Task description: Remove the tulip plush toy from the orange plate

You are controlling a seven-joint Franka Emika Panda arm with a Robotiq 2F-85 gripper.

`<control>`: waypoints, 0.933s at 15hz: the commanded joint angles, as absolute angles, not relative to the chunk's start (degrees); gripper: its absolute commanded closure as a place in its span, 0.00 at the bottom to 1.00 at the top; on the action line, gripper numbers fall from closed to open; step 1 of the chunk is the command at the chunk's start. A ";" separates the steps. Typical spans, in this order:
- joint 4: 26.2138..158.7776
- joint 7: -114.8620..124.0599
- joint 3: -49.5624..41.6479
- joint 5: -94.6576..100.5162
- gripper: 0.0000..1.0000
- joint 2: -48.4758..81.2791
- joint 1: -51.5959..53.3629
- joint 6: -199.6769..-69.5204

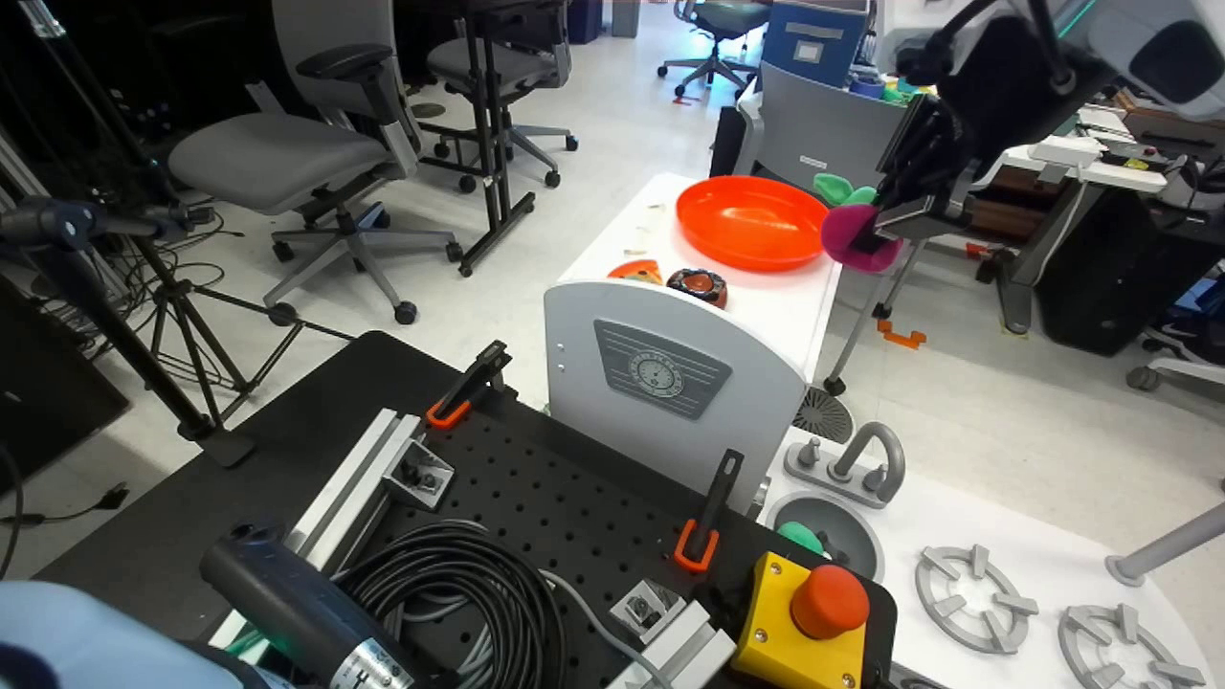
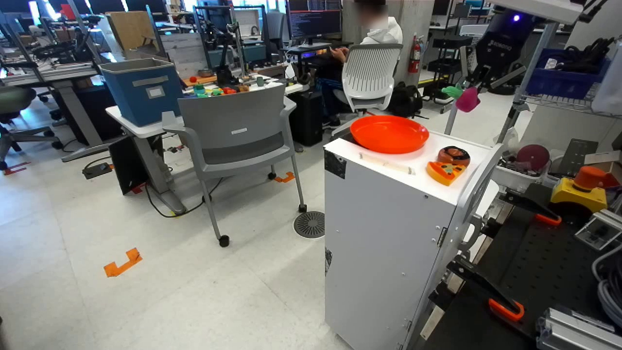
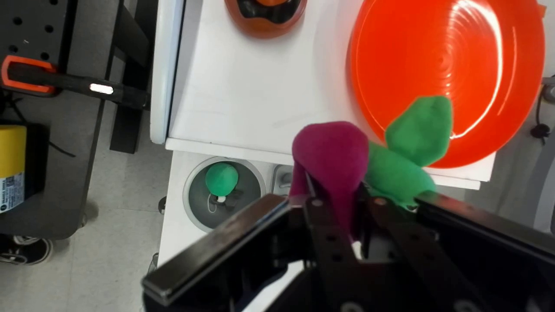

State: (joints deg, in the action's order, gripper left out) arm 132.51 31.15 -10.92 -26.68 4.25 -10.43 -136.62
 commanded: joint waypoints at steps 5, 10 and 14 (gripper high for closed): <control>132.81 32.10 -11.28 -26.30 0.47 2.91 -10.68 -134.44; 132.53 31.93 -11.38 -26.40 0.11 3.04 -10.75 -133.56; 132.43 31.80 -11.46 -26.47 0.00 3.11 -10.79 -132.99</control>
State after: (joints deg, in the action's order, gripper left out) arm 132.50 31.32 -11.19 -26.68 4.25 -10.43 -135.37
